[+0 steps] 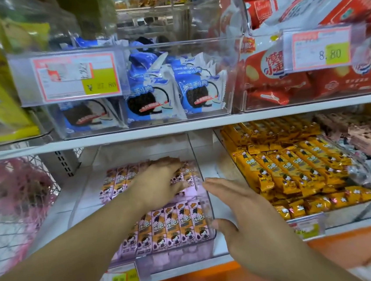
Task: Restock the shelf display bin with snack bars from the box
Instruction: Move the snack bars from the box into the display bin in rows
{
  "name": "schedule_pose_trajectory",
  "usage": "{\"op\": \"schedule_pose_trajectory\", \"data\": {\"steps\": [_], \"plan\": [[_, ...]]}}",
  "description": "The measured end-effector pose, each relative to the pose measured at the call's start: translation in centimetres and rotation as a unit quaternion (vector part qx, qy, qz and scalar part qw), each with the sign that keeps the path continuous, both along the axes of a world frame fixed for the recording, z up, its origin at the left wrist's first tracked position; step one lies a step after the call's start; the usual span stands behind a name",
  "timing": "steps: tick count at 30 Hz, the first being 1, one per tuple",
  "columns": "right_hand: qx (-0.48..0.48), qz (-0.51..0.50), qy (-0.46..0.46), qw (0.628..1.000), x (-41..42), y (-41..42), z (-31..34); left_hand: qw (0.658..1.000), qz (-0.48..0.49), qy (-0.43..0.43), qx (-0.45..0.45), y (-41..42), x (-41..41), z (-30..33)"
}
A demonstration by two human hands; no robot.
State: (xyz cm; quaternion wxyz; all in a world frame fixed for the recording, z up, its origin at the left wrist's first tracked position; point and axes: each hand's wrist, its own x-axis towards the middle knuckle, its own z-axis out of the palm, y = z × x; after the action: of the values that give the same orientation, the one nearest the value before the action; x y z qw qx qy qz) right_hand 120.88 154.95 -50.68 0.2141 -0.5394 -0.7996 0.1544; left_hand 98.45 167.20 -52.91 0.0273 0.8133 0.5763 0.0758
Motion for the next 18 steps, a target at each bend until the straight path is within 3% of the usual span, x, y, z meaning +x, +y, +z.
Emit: {"op": "schedule_pose_trajectory", "data": {"steps": [4, 12, 18], "plan": [[0.013, -0.002, -0.011, 1.0, -0.2, 0.0, -0.1, 0.998, 0.005, 0.055, 0.01, 0.0, -0.2, 0.4], [0.024, 0.011, -0.026, 0.999, -0.3, 0.0, -0.3, 0.997, -0.004, 0.079, 0.022, -0.4, -0.8, -0.2], [0.028, 0.004, -0.024, 0.999, -0.2, -0.3, -0.6, 1.0, 0.0, -0.009, -0.005, -2.8, -1.9, -0.4]]}}
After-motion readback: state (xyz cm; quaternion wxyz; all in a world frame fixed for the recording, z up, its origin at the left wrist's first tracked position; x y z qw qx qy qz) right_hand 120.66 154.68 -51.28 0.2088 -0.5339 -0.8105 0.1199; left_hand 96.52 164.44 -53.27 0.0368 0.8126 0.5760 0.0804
